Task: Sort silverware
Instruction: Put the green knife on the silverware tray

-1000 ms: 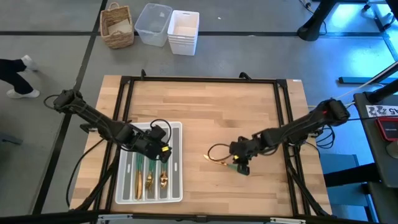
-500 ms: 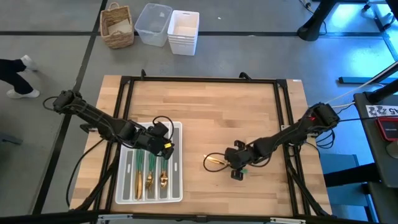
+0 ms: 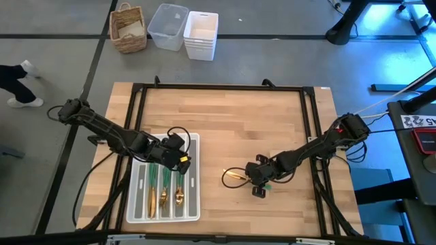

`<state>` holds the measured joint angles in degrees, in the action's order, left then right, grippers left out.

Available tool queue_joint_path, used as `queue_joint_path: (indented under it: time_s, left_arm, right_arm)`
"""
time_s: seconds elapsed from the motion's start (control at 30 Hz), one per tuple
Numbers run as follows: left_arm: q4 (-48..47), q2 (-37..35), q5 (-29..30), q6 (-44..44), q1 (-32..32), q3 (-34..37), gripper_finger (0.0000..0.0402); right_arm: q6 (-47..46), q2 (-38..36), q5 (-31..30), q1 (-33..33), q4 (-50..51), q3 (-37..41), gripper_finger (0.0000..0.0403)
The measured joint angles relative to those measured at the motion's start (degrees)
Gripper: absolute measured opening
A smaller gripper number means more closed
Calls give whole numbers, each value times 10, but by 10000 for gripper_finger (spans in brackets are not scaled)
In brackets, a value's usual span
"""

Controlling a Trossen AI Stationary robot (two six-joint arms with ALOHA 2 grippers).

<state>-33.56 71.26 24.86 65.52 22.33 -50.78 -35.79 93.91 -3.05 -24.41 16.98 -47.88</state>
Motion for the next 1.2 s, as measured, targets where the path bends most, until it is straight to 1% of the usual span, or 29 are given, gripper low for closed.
queue_joint_path:
  time_s: [0.37, 0.47, 0.57, 0.7, 0.93, 1.03, 1.2]
  left_arm:
    - [0, 0, 0, 0, 0, 0, 113]
    - [0, 0, 0, 0, 0, 0, 113]
    - [-1, 0, 0, 0, 0, 0, 113]
    - [-3, 0, 0, 0, 0, 0, 113]
    - [-3, 0, 0, 0, 0, 0, 113]
    - [-3, 0, 0, 0, 0, 0, 113]
    - [-3, 0, 0, -4, 0, 0, 113]
  right_arm:
    - [-12, 0, -8, 0, 2, 0, 83]
    - [-16, 10, -8, 0, 0, 0, 83]
    - [-19, 27, 8, 0, -7, 0, 83]
    - [-40, 44, 12, 0, -8, -2, 83]
    - [-43, 51, -28, 0, 5, -2, 82]
    - [-31, 52, -47, 0, 17, -2, 72]
    - [3, 52, -62, 4, 32, -2, 28]
